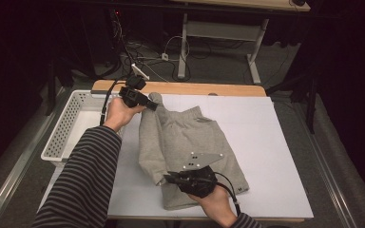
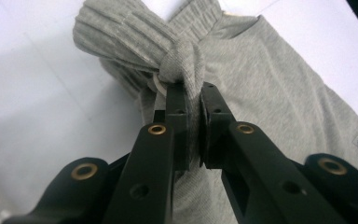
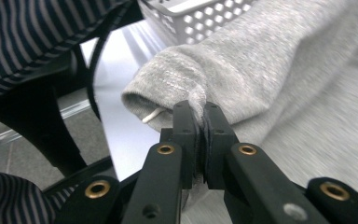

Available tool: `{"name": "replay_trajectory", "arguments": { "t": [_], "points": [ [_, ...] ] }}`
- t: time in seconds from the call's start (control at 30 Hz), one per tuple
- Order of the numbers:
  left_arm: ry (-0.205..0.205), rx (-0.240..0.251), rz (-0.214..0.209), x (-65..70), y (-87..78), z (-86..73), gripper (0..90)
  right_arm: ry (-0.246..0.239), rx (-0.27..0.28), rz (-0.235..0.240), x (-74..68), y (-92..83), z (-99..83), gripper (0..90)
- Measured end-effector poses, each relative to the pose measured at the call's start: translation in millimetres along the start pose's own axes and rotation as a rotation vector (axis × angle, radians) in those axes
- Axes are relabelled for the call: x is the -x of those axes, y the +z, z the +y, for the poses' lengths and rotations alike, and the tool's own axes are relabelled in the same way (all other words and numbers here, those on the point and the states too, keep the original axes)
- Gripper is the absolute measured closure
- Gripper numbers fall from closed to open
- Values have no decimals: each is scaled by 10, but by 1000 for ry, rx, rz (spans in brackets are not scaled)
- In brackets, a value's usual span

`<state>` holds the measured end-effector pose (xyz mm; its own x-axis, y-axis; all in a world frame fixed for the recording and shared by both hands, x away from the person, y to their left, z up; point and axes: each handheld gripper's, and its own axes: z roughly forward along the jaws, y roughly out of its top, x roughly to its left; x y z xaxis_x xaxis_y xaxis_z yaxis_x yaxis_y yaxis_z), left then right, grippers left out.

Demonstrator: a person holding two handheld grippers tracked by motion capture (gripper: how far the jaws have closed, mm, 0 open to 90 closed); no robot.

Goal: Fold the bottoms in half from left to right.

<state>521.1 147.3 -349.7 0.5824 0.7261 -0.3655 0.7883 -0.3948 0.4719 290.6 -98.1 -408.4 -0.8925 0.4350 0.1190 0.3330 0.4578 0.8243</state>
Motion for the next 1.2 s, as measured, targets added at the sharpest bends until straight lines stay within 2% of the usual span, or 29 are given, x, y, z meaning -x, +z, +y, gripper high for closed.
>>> {"name": "replay_trajectory", "arguments": {
  "t": [0.33,0.5,0.57,0.87,1.0,1.2],
  "points": [
    [8,13,-1,127,157,78,821,36,-12,-76,170,-242,-250,867],
    [10,26,19,183,236,111,817,46,-14,-139,221,-356,-381,866],
    [14,25,22,206,280,126,817,35,-22,-172,230,-395,-434,866],
    [18,38,20,261,487,177,816,51,-55,-250,307,-534,-624,866],
    [14,45,39,280,563,202,816,59,-65,-265,326,-559,-680,866],
    [17,43,46,296,698,224,813,85,-86,-276,353,-602,-765,866]
  ]
}}
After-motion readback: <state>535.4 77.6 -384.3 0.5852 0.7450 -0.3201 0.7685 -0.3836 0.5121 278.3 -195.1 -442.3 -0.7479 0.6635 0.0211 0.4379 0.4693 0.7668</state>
